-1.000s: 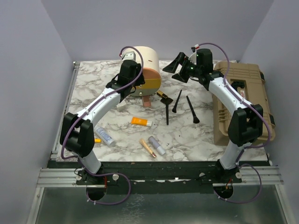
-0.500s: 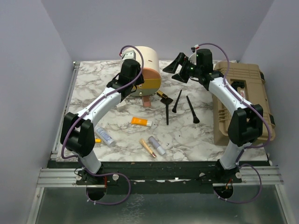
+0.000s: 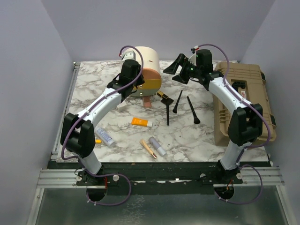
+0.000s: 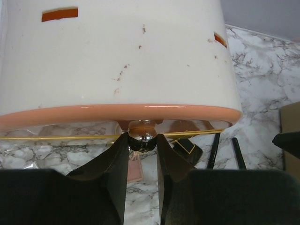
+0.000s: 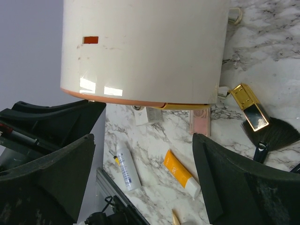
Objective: Organize the makeup
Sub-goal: Open the drawer in the storage box, then pick up the makeup brush from the center of the board.
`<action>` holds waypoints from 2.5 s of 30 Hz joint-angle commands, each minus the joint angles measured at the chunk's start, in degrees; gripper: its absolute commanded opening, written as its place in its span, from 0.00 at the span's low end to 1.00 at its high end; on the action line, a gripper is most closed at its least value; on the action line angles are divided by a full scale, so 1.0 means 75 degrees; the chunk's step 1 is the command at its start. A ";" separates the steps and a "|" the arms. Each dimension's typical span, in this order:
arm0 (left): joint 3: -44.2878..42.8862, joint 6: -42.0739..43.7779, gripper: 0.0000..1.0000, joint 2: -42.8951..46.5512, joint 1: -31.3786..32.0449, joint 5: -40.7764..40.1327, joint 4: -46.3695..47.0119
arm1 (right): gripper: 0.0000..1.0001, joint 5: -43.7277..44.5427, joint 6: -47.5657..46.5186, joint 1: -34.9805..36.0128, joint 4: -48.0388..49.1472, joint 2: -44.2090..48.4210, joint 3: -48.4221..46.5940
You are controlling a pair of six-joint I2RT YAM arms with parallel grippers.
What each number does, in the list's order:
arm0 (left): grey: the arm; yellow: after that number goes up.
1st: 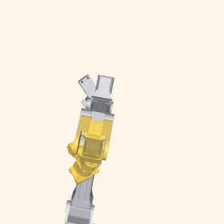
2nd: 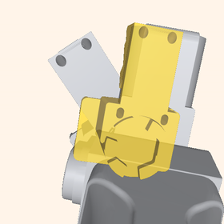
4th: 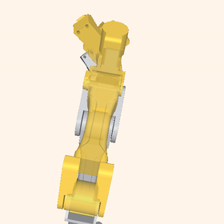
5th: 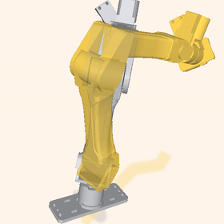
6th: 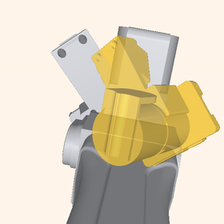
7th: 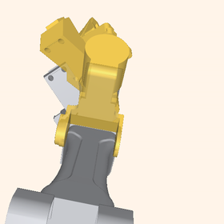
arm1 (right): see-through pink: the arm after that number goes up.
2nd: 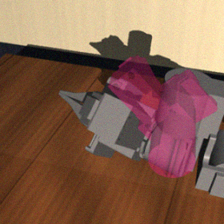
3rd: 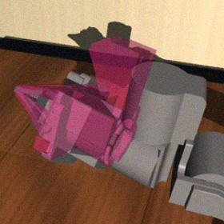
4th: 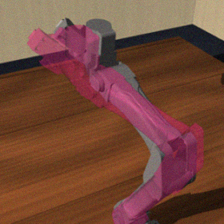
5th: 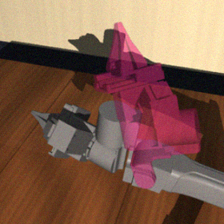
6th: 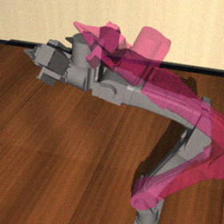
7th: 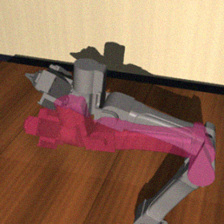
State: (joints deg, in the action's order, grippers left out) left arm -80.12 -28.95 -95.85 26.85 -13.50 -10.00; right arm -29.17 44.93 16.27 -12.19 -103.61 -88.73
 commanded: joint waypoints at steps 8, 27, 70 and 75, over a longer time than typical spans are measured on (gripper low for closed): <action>0.0562 0.0424 0.18 0.0943 -0.0024 0.0347 -0.0032 | 0.90 -0.0136 -0.0101 -0.0005 -0.0159 -0.0180 -0.0163; 0.1802 0.0179 0.19 0.2140 -0.0024 0.1203 -0.0025 | 0.91 -0.0183 -0.0576 -0.0002 -0.0528 0.0025 -0.0036; 0.2807 0.0367 0.64 0.3362 0.0006 0.0758 0.0021 | 0.61 0.1321 -0.2416 0.0024 -0.2501 0.0393 0.1119; 0.3062 0.0264 0.64 0.3774 0.0007 0.0324 0.0259 | 0.54 0.1298 -0.2436 0.0417 -0.2571 0.0150 0.1400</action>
State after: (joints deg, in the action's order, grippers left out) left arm -58.83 -27.11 -70.61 26.76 -6.87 -9.93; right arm -18.72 27.05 16.88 -29.45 -99.98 -79.96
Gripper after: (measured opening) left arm 0.638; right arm 0.560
